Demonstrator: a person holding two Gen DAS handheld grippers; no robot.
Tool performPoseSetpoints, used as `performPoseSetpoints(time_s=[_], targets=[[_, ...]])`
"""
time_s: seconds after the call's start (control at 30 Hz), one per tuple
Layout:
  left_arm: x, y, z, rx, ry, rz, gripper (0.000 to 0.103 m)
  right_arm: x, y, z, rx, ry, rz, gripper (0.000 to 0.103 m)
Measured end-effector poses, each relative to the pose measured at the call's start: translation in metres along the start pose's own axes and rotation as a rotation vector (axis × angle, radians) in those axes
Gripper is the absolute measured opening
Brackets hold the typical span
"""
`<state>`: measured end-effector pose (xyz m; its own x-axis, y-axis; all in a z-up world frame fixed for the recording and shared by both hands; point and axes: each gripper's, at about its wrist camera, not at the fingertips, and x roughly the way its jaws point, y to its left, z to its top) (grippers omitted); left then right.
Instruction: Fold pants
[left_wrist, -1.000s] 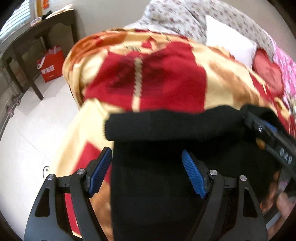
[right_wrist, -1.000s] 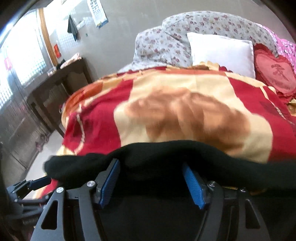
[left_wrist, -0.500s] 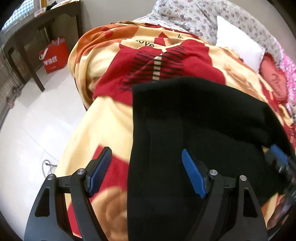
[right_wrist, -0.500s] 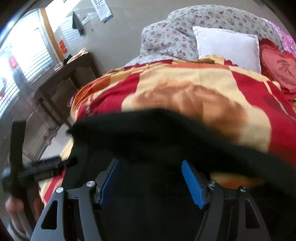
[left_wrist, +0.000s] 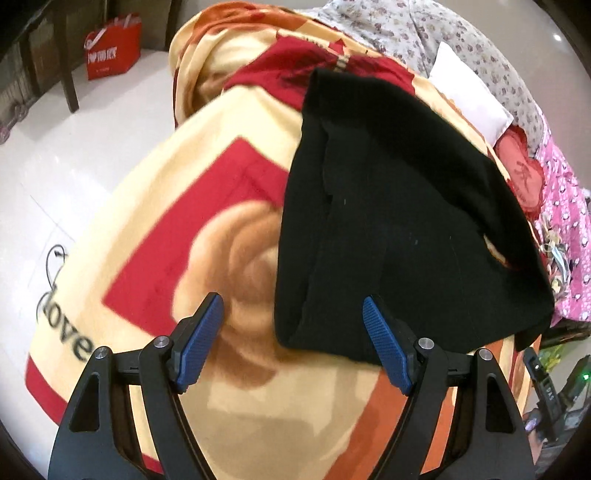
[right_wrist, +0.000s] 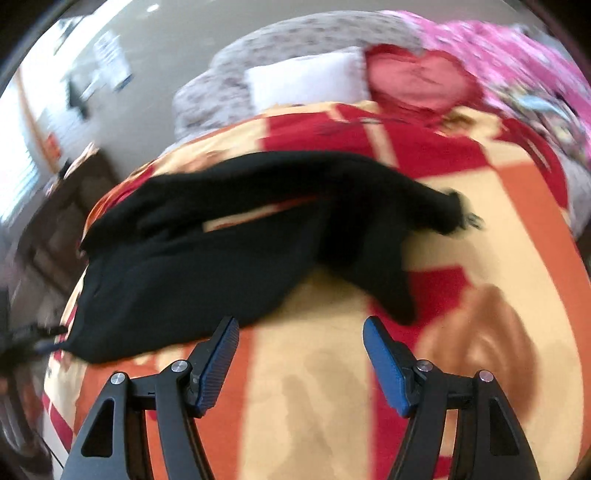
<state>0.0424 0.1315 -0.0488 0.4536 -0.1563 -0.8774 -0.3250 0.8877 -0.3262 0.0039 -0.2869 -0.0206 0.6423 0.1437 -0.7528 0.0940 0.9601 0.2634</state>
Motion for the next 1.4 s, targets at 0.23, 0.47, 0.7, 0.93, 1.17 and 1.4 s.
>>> performPoseSetpoints(time_s=[0.23,0.47,0.7,0.93,1.17,1.4], targets=[[0.006,-0.027,-0.013,0.081,-0.016,0.039,0.08,-0.008,-0.036,0.006,0.032,-0.026,-0.101,0.068],[0.026,-0.063,-0.008,0.178,-0.006,0.089,0.089,0.033,-0.033,0.023,-0.003,0.018,-0.011,0.068],[0.023,-0.069,0.006,0.184,-0.035,0.058,0.021,0.046,-0.025,0.041,-0.024,-0.026,0.019,0.017],[-0.01,-0.056,0.019,0.183,-0.024,-0.099,0.017,-0.006,-0.016,0.053,-0.046,-0.132,-0.012,0.005],[-0.051,-0.036,0.021,0.221,-0.026,-0.208,0.016,-0.085,-0.005,0.032,-0.152,-0.2,-0.036,0.005],[-0.048,0.012,0.017,0.178,0.007,-0.127,0.013,-0.103,-0.02,-0.035,-0.281,-0.039,0.036,0.005]])
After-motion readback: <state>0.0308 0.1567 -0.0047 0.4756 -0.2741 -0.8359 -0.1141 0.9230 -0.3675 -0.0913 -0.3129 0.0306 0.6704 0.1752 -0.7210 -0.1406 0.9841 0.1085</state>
